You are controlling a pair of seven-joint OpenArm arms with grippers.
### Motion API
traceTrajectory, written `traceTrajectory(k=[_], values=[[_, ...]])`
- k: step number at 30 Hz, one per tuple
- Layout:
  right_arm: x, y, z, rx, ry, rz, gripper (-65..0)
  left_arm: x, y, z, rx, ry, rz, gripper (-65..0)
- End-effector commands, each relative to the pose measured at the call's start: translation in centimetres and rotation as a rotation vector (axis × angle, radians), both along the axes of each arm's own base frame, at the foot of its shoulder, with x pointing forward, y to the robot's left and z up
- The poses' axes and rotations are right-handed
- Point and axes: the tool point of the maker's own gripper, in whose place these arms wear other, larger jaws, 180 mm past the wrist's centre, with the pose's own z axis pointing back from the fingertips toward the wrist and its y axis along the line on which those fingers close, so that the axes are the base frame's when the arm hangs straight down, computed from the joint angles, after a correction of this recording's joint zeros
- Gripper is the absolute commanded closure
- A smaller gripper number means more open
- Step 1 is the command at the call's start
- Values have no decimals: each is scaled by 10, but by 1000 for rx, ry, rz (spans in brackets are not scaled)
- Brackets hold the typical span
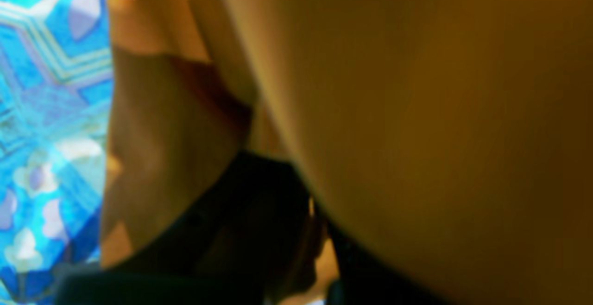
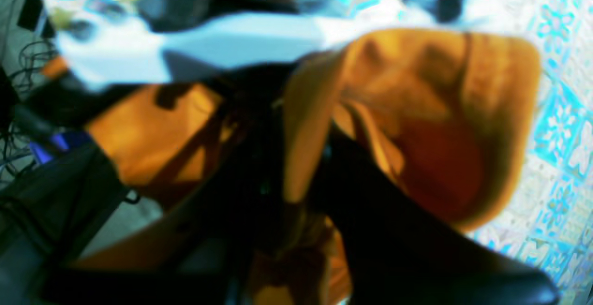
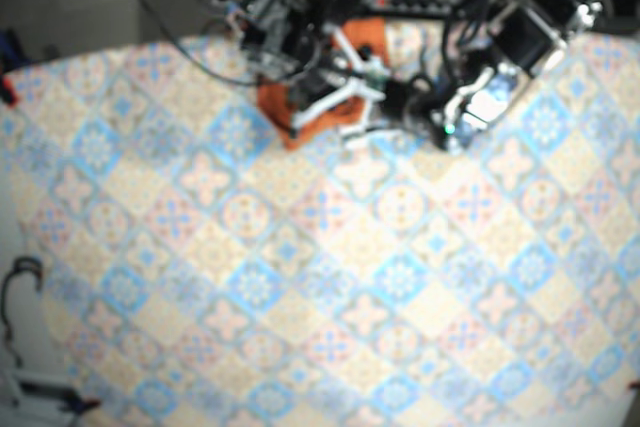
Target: Fold the T-shirt properly
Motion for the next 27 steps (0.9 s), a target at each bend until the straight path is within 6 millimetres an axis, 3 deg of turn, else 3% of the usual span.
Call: traceTrajectory(k=[1, 16, 18, 27], values=[[4, 8, 9, 36, -25, 4, 0, -6, 36, -30, 233, -28, -34, 0], [4, 22, 12, 68, -14, 2, 0, 0, 28, -27, 205, -64, -35, 0], [4, 22, 11, 64, -11, 2, 0, 3, 21, -20, 182, -86, -41, 0], [2, 21, 6, 54, 1, 3, 0, 31, 37, -7, 178, -132, 51, 0]])
